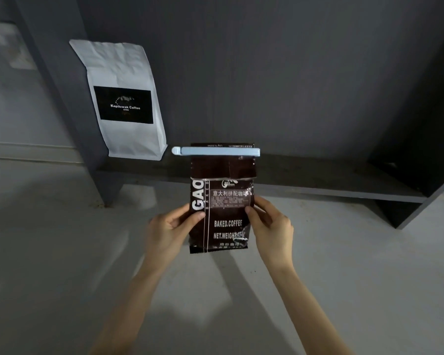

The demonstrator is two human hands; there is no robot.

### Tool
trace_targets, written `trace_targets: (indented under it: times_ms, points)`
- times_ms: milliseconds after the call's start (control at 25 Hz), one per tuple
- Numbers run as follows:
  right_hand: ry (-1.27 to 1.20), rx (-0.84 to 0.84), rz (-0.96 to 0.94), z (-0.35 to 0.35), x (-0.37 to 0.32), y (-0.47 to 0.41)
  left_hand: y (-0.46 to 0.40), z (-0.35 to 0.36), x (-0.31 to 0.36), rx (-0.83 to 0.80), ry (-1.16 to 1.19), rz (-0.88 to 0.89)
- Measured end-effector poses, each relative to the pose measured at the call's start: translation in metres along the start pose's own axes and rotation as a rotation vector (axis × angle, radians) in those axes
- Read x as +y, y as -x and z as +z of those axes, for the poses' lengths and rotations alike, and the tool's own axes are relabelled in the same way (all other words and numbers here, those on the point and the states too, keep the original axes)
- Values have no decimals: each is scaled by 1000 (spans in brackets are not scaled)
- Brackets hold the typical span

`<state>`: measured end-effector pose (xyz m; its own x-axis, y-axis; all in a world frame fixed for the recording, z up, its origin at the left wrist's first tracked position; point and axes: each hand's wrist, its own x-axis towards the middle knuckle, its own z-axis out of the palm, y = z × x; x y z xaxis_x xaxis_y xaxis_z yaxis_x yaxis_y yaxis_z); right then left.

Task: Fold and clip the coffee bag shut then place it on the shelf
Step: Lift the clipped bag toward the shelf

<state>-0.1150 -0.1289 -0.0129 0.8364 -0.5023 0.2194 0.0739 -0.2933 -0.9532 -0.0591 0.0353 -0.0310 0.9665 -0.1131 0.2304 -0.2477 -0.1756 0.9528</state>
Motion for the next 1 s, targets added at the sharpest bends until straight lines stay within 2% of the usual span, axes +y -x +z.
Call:
trace_targets:
  times_ms: [120,240,480,640,880,1000]
  points:
    - [50,-4,-59,5,-19,-22,-25,-6,15,109,-89,80]
    - [59,-20,-99,12,-36,-45,-47,-13,33,100,-109,179]
    - [141,-47,-240,34,-59,-86,-96,-25,50,125,-20,188]
    - [168,-102,-294,47,-58,-112,-129,-27,49,172,-54,238]
    - [169,-255,-211,75,-27,-124,-145,-18,8,228,-165,194]
    - [156,-274,-206,81,-17,-127,-152,-15,-1,237,-199,181]
